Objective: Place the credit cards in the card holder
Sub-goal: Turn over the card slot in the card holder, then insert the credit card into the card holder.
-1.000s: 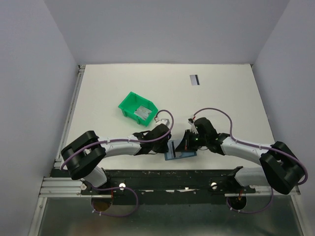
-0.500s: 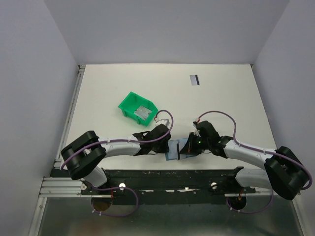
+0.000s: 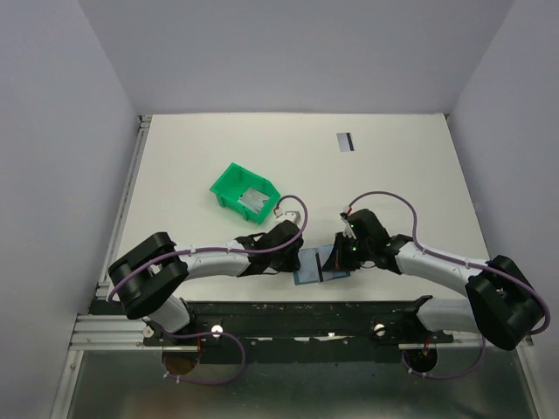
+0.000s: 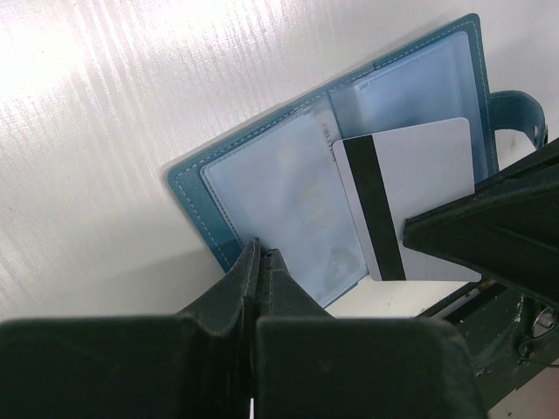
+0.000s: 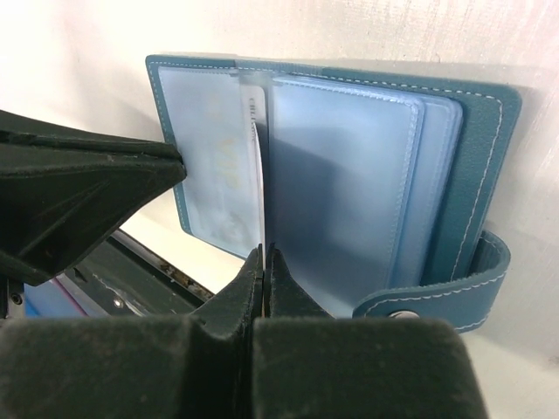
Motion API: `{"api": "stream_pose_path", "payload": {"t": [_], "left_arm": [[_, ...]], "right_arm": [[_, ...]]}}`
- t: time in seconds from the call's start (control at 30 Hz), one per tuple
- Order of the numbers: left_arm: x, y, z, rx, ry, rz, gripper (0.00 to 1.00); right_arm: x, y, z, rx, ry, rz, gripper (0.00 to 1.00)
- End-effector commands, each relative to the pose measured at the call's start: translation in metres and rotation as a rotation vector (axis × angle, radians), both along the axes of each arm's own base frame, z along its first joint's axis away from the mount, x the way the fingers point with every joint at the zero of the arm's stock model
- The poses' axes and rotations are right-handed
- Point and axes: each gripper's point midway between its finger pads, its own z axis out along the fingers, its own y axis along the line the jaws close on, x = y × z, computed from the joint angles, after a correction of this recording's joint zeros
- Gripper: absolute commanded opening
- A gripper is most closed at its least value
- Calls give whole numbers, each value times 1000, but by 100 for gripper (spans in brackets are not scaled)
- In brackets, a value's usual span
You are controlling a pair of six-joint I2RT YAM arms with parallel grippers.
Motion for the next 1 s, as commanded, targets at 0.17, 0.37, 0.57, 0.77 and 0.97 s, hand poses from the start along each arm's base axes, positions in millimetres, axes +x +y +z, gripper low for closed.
{"api": "stream_pose_path", "payload": {"t": [0.17,0.37,0.57,0.77,0.97], "left_arm": [[-20,29,-32,132,87,-13,0],[-20,29,-32,136,89,-11,0],[-20,29,-34,143,92,-13,0],[-19,27,-34,144,94,-14,0],[-19,27,-36,149,98,-16,0]], "right_arm": [[2,-15,-7,-59,13,32,0],[3,-20,-10,-59,29,32,0],[8,-22,-5,-51,16,24,0],[13,-19,6,-12,7,57,0],[19,-8,27,71,-22,121,0]]}}
